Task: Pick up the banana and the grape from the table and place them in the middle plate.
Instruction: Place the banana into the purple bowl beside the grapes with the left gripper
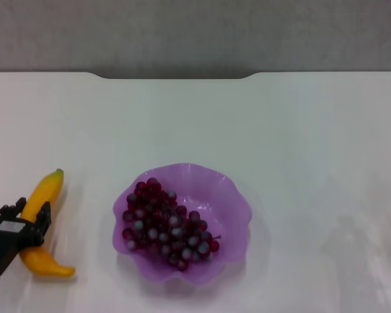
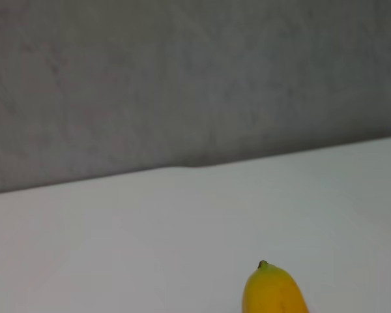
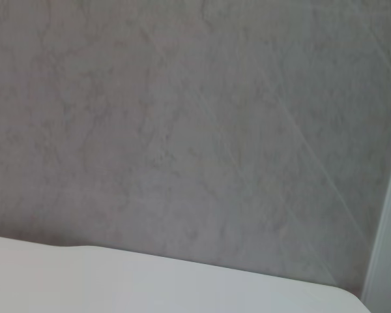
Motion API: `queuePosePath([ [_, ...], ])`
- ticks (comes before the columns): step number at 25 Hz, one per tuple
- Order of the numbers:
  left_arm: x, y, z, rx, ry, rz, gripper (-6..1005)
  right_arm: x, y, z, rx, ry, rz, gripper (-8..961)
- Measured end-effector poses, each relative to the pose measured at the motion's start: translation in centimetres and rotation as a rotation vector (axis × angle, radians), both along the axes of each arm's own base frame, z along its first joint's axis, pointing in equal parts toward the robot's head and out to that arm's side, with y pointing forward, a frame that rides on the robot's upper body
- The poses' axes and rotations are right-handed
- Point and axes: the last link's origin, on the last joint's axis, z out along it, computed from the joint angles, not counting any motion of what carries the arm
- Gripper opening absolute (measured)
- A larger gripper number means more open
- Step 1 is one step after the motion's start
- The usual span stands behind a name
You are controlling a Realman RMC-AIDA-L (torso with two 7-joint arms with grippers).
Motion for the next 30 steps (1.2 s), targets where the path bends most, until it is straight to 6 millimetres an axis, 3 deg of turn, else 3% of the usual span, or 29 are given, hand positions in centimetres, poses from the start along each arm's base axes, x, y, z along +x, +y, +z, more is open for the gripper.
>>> queuePosePath([
  [8, 1.5, 0.9, 1.1, 0.059, -0.063, -0.084, 458, -0.1, 0.0, -0.2, -0.011, -0.002, 0.003, 20],
  [15, 4.8, 2.2, 2.0, 0.076, -0.175, -0.263, 458, 0.3, -0.2, -0.2, -0.017, -0.011, -0.008, 20],
  [21, 8.9, 2.9, 1.9, -0.064, -0.272, -0.500, 459, 0.5, -0.3, -0.3, -0.027, -0.013, -0.018, 20],
  [30, 12.2, 2.5, 0.1, -0.307, -0.293, -0.674, 459, 0.4, 0.0, -0.4, -0.028, 0.009, -0.016, 20],
])
